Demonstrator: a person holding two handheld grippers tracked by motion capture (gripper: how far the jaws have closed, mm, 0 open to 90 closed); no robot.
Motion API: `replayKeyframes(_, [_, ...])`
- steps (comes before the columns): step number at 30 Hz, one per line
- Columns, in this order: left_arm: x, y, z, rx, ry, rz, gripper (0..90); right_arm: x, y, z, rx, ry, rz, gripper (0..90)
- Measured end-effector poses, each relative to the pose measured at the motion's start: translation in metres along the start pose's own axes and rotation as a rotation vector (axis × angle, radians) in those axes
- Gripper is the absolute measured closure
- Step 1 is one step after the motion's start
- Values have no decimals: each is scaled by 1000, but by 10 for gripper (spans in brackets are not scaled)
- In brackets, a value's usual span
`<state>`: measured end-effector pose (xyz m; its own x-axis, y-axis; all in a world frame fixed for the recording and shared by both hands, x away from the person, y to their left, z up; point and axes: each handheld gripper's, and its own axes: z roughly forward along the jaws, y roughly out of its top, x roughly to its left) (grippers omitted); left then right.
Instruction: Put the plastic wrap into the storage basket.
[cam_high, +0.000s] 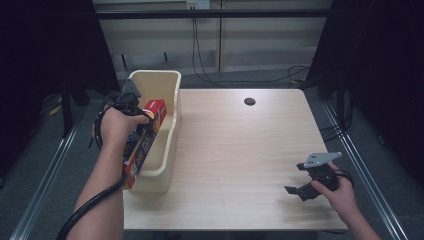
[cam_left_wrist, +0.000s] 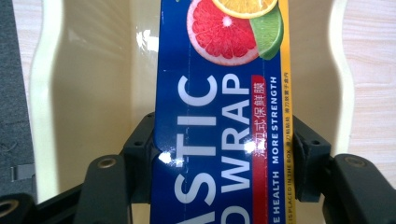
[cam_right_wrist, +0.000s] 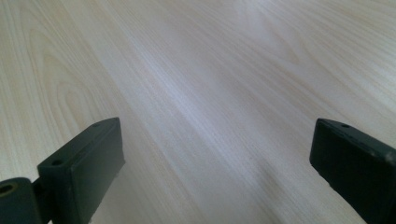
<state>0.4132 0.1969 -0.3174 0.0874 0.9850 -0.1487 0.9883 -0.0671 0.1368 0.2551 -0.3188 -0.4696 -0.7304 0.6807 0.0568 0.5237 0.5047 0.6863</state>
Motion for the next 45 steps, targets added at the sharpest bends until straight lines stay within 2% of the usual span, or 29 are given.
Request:
replayKeyframes(16, [0,0,11,14,-1,-11,399,0,0,0,5,-3,-1,28])
replayKeyframes(18, [1,1,12,21,7,4,398,0,0,0,4,-3,-1,28])
replayKeyframes(24, [4,0,17,27,-17,-10,397,-1,0,-1,-2,-4,7,27])
replayKeyframes(45, [5,3,26,55,-9,-15,394,-1,-1,0,4,2,4,27])
